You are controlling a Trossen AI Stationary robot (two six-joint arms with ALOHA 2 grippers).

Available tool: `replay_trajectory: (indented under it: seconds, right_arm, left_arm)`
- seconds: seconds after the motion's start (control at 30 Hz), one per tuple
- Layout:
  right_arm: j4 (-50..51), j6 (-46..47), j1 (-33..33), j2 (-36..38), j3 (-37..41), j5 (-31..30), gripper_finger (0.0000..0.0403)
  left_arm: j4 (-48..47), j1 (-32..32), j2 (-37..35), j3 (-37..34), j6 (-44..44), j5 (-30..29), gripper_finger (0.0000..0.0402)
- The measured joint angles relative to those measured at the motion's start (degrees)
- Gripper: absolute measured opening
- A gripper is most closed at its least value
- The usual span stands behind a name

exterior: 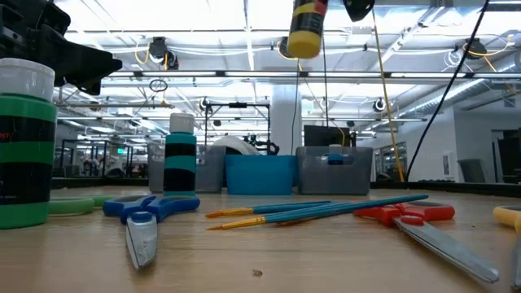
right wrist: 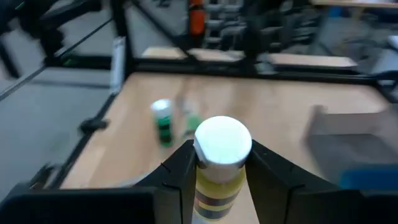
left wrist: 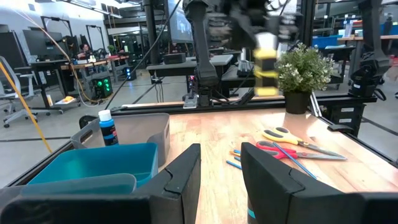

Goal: Pick & Place Paint Supplies
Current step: Put the yellow coloring bottle into the right gray bin

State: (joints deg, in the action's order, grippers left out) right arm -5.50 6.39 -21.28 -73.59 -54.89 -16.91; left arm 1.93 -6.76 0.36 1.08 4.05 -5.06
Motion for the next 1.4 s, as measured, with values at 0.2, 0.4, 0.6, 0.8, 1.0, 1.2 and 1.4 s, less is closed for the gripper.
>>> replay_trajectory:
  seconds: [0.2, 0.4, 0.6, 0.8, 1.0, 1.2, 1.4]
  right_arm:
    - [4.6, 0.0, 11.7, 6.3, 0.0, -1.0, 0.0101]
    - [7.3, 0.0, 25.6, 7.0, 0.2, 1.4, 0.0101]
    - [6.9, 0.0, 36.6, 3.8, 2.2, 5.1, 0.0101]
    - [2.2, 0.0, 42.2, -1.5, 5.1, 5.2, 0.0101]
    - [-3.8, -0.2, 44.2, -7.9, 5.6, 5.2, 0.0101]
    - [-11.0, -0.9, 45.7, -14.4, 5.6, 5.2, 0.01]
    - [-13.3, 0.4, 47.3, -18.3, 5.7, 5.1, 0.01]
  left_arm:
    - [0.0, 0.0, 0.0, 0.0, 0.0, 0.0, 0.0124]
    - [0.0, 0.0, 0.0, 0.0, 0.0, 0.0, 0.0124]
    - [0.0, 0.0, 0.0, 0.0, 0.0, 0.0, 0.0124]
    - [0.0, 0.0, 0.0, 0.0, 0.0, 0.0, 0.0124]
    - [0.0, 0.0, 0.0, 0.0, 0.0, 0.0, 0.0124]
    - [0.0, 0.0, 0.0, 0.0, 0.0, 0.0, 0.0124]
    - [0.0, 0.0, 0.0, 0.0, 0.0, 0.0, 0.0124]
